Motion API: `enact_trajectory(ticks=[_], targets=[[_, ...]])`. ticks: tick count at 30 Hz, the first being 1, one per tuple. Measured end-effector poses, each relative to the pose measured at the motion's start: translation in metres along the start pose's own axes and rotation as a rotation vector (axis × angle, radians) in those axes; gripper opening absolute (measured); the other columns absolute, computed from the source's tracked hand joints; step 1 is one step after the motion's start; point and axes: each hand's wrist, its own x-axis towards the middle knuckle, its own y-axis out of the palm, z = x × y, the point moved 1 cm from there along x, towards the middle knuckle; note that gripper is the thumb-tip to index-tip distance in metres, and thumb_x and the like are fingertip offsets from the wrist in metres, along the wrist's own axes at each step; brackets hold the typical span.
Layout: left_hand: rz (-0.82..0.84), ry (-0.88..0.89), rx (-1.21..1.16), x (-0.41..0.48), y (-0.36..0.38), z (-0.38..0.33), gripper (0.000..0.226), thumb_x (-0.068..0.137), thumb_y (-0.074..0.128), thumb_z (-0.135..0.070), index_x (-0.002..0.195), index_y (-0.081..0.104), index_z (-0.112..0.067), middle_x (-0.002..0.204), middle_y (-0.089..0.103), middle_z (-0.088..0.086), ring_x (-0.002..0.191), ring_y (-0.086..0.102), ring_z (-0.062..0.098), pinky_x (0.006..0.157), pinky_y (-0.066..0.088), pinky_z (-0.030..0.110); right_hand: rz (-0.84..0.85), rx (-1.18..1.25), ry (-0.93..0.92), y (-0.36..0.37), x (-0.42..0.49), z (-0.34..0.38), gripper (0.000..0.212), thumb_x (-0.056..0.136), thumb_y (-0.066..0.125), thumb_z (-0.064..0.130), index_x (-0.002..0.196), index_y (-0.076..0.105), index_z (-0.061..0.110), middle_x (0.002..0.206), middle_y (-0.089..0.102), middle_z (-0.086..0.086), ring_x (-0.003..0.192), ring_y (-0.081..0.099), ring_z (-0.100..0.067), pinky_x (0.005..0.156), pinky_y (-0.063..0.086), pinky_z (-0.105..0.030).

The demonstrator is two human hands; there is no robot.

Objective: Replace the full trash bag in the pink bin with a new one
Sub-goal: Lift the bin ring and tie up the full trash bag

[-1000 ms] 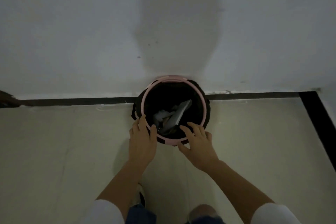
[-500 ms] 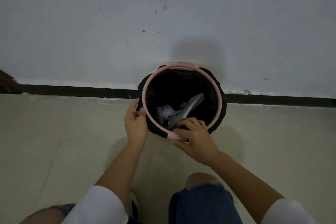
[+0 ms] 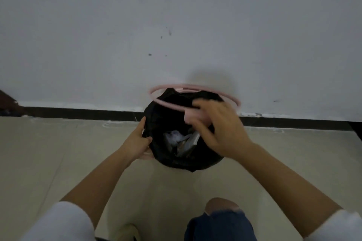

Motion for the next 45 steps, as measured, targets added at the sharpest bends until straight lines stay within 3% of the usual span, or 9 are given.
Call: enact_trajectory(ticks=[8,14,20,24,29,33,37,40,45], targets=[[0.094,-0.080,0.040,-0.016,0.000,0.012,0.083,0.092,0.044,-0.009,0.146,-0.006,-0.046,0.093,0.068,0.008,0.077,0.068,0.029,0.074,0.059,0.040,-0.416,-0.318,0.160,-0.002,0.128,-0.036,0.026,0.096,0.046,0.034,0.097,0.069,0.022,0.105,0.064,-0.009,0.094,0.057,-0.027,0.076,0.033,-0.036],[0.277,-0.169,0.052,-0.023,-0.012,0.022,0.081,0.092,0.046,-0.004,0.143,-0.002,-0.046,0.092,0.075,0.015,0.088,0.072,0.033,0.079,0.059,0.040,-0.175,-0.371,0.206,0.021,0.154,-0.047,0.053,0.089,0.043,0.030,0.141,0.040,0.018,0.132,0.048,-0.014,0.116,0.047,-0.029,0.088,0.035,-0.039],[0.251,-0.180,0.193,-0.025,-0.013,0.020,0.068,0.091,0.048,-0.010,0.141,0.013,-0.040,0.100,0.074,0.010,0.087,0.073,0.025,0.080,0.058,0.042,-0.127,-0.356,0.222,0.027,0.146,-0.044,0.074,0.080,0.049,0.017,0.149,0.024,0.019,0.150,0.034,-0.016,0.129,0.044,-0.030,0.099,0.036,-0.042],[0.200,-0.195,0.216,-0.025,-0.015,0.021,0.070,0.089,0.052,-0.013,0.143,0.015,-0.038,0.112,0.066,0.003,0.093,0.068,0.019,0.082,0.056,0.043,-0.076,-0.202,0.272,0.016,0.137,-0.040,0.080,0.080,0.051,0.021,0.151,0.014,0.024,0.156,0.022,-0.011,0.135,0.035,-0.025,0.105,0.029,-0.042],[0.100,-0.213,0.118,-0.028,-0.008,0.026,0.075,0.087,0.053,-0.010,0.146,0.013,-0.032,0.132,0.048,0.007,0.112,0.050,0.028,0.084,0.050,0.045,-0.243,0.088,0.465,0.001,0.094,-0.048,0.073,0.081,0.056,0.019,0.147,0.025,0.020,0.146,0.033,-0.009,0.133,0.036,-0.023,0.103,0.028,-0.036],[-0.063,-0.293,-0.141,-0.034,0.006,0.032,0.078,0.091,0.054,-0.030,0.151,0.005,-0.026,0.154,0.026,0.009,0.133,0.034,0.039,0.088,0.045,0.052,-0.254,0.258,1.022,0.023,-0.011,-0.080,0.056,0.090,0.051,0.024,0.142,0.034,0.013,0.145,0.038,-0.011,0.132,0.039,-0.027,0.110,0.033,-0.043],[-0.134,-0.410,-0.414,-0.039,0.025,0.038,0.064,0.093,0.031,-0.057,0.148,0.021,-0.025,0.156,0.019,0.016,0.136,0.027,0.048,0.087,0.043,0.059,-0.036,0.666,1.680,0.051,-0.107,-0.083,0.049,0.097,0.038,0.037,0.133,0.046,0.004,0.126,0.053,-0.015,0.109,0.051,-0.034,0.091,0.039,-0.042],[-0.085,-0.496,-0.578,-0.041,0.037,0.045,0.063,0.093,0.027,-0.059,0.143,0.028,-0.020,0.148,0.029,0.025,0.131,0.035,0.048,0.090,0.041,0.062,0.041,1.039,1.807,0.060,-0.134,-0.065,0.050,0.095,0.038,0.046,0.119,0.053,0.006,0.106,0.061,-0.015,0.094,0.057,-0.030,0.083,0.045,-0.041],[-0.033,-0.529,-0.791,-0.046,0.047,0.046,0.028,0.096,0.036,-0.038,0.100,0.040,-0.011,0.100,0.055,0.017,0.101,0.057,0.039,0.093,0.038,0.061,-0.173,1.370,1.757,0.063,-0.134,-0.049,0.032,0.091,0.049,0.035,0.105,0.060,0.008,0.093,0.059,-0.011,0.084,0.057,-0.026,0.068,0.049,-0.037]])
